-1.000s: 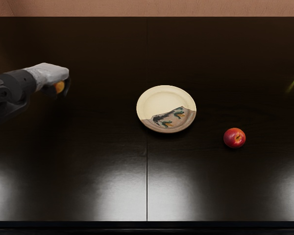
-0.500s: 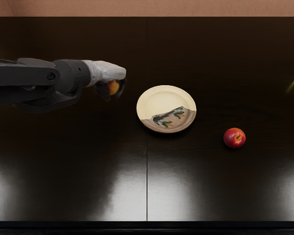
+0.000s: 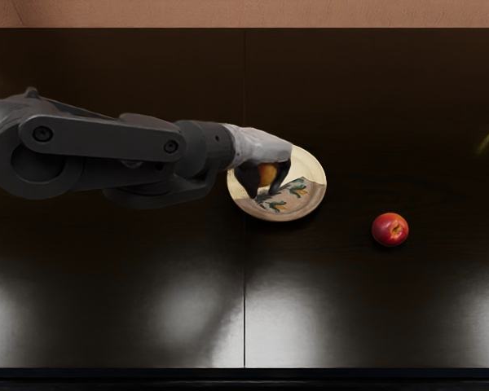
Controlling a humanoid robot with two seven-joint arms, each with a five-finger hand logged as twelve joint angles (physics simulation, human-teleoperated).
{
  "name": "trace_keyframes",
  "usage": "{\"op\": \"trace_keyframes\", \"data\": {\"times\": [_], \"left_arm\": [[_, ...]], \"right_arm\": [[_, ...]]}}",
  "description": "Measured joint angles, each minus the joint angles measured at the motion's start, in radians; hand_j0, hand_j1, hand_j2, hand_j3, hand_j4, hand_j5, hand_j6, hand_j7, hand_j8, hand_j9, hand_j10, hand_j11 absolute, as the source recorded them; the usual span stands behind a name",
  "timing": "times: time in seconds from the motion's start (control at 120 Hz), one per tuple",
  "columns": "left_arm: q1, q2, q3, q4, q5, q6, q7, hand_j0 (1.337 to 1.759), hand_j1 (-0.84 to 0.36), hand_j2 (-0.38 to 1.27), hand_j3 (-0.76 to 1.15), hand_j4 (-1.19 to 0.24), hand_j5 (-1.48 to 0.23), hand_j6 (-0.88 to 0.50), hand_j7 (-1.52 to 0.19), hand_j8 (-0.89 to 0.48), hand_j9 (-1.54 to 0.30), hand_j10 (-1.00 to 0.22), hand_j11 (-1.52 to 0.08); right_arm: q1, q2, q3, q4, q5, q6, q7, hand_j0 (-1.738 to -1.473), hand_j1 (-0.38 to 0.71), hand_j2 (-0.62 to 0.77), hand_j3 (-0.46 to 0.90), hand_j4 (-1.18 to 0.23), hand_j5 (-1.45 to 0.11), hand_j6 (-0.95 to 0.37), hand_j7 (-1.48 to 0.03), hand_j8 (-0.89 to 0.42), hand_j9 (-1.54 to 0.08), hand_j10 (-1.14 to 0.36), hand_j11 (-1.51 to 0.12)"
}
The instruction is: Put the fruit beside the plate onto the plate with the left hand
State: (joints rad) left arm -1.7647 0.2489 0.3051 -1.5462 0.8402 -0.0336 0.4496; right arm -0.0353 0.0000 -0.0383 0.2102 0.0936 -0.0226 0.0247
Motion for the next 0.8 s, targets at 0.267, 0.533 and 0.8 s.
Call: {"op": "trace_keyframes", "data": {"times": [0.267, 0.533, 0.8], "left_arm": [[0.051, -0.135, -0.031, 0.157, 0.009, 0.001, 0.001, 1.631, -0.43, 0.19, 0.0, -0.86, -1.16, -0.4, -1.19, -0.22, -1.2, -0.48, -1.24], [0.101, -0.162, -0.028, 0.239, 0.016, -0.001, 0.003, 1.633, -0.4, 0.11, 0.0, -0.86, -1.16, -0.43, -1.19, -0.23, -1.2, -0.49, -1.23], [0.129, -0.184, -0.03, 0.285, 0.014, 0.009, 0.003, 1.645, -0.31, 0.1, 0.0, -0.68, -0.87, -0.52, -0.9, -0.37, -0.91, -0.6, -0.93]], "right_arm": [[0.0, 0.0, 0.0, 0.0, 0.0, 0.0, 0.0, -1.658, -0.31, -0.01, 0.0, -0.03, -0.04, -0.03, -0.04, -0.03, -0.04, -0.03, -0.04], [0.0, 0.0, 0.0, 0.0, 0.0, 0.0, 0.0, -1.658, -0.31, -0.01, 0.0, -0.03, -0.04, -0.03, -0.04, -0.03, -0.04, -0.03, -0.04], [0.0, 0.0, 0.0, 0.0, 0.0, 0.0, 0.0, -1.658, -0.31, -0.01, 0.0, -0.03, -0.04, -0.03, -0.04, -0.03, -0.04, -0.03, -0.04]]}}
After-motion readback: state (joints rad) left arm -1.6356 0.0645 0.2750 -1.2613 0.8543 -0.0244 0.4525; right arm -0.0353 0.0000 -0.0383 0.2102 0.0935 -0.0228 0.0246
